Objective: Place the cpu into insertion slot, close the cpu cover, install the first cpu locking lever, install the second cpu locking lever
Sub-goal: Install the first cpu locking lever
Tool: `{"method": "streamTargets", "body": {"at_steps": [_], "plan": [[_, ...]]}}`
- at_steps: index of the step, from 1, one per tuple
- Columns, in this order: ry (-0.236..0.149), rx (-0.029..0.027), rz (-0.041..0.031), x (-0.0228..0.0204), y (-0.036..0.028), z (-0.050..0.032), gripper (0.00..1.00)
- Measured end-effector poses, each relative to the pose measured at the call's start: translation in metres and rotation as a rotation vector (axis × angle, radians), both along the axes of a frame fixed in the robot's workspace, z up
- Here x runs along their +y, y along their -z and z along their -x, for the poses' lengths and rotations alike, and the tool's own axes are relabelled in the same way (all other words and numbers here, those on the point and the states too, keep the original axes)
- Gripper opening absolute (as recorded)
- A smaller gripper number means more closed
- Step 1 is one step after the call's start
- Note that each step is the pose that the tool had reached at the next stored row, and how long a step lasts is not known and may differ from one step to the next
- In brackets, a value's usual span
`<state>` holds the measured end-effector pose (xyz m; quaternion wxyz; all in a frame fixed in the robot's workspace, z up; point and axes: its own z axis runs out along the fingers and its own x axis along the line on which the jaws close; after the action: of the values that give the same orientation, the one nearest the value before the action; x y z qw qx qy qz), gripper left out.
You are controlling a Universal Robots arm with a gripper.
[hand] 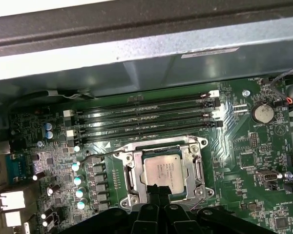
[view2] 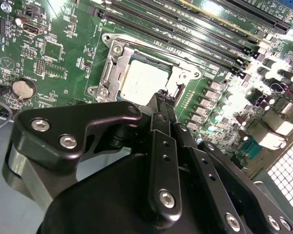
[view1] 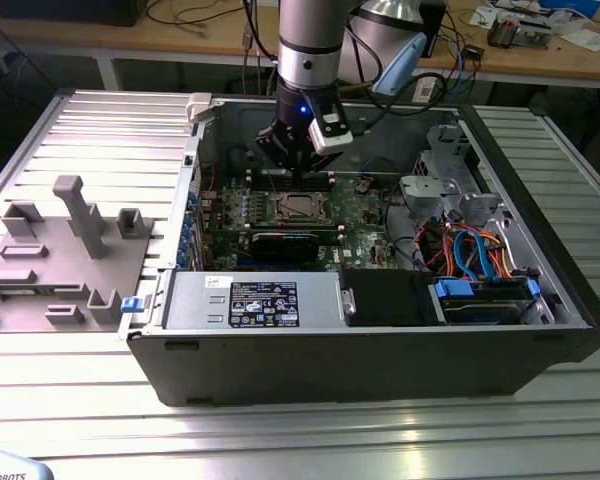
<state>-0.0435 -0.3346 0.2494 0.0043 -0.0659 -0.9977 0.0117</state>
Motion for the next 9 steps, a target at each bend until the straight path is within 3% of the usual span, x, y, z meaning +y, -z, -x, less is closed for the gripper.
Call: {"method": "streamTargets", "body": {"at_steps": [9], "plan": [[-0.007, 0.0, -0.0001, 0.0, 0.0, 0.0, 0.11]]}}
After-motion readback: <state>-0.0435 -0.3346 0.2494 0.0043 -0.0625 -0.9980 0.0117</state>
